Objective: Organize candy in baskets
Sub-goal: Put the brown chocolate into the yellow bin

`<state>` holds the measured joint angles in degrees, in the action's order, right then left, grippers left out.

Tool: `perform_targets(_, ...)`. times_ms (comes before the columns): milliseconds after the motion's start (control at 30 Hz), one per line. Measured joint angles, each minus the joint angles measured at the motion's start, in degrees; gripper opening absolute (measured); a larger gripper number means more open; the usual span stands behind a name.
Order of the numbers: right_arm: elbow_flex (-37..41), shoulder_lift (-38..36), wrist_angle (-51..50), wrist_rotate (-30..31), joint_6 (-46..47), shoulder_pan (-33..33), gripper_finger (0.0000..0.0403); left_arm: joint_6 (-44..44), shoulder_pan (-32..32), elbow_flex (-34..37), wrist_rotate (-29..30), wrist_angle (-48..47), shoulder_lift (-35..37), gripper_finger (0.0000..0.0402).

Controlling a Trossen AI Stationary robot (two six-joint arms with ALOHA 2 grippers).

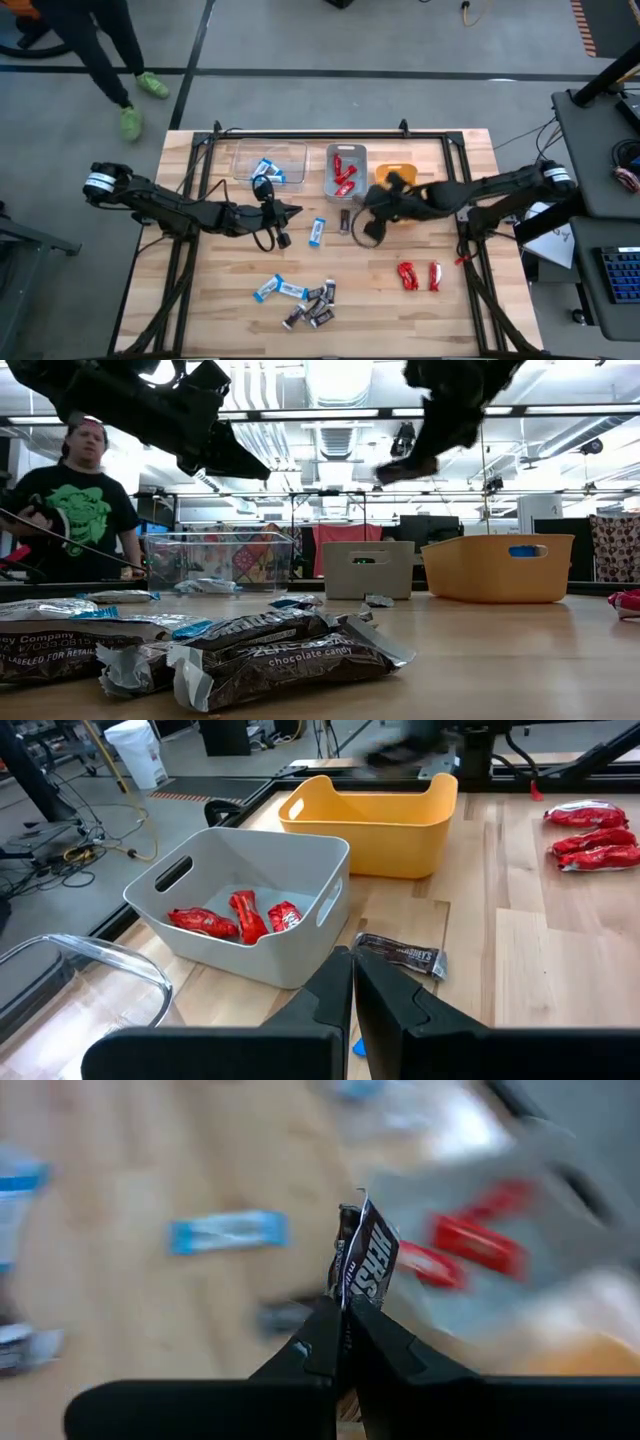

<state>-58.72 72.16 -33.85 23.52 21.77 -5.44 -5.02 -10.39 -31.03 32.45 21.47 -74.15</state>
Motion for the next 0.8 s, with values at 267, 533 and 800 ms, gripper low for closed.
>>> perform_targets(267,3.61,-2.58,-17.43,7.27,15.71,8.92,0.0012,0.00,0.00,0.00,0.00,0.17,0.00,0.0000)
perform_targets(533,8.05,-2.23,-16.41,7.31,16.30,13.00,0.0013,0.00,0.00,0.00,0.00,0.40,0.01,0.0000)
perform_targets(800,8.61,-2.23,-16.30,7.12,17.32,13.28,0.0050,0.00,0.00,0.00,0.00,0.39,0.00,0.0000)
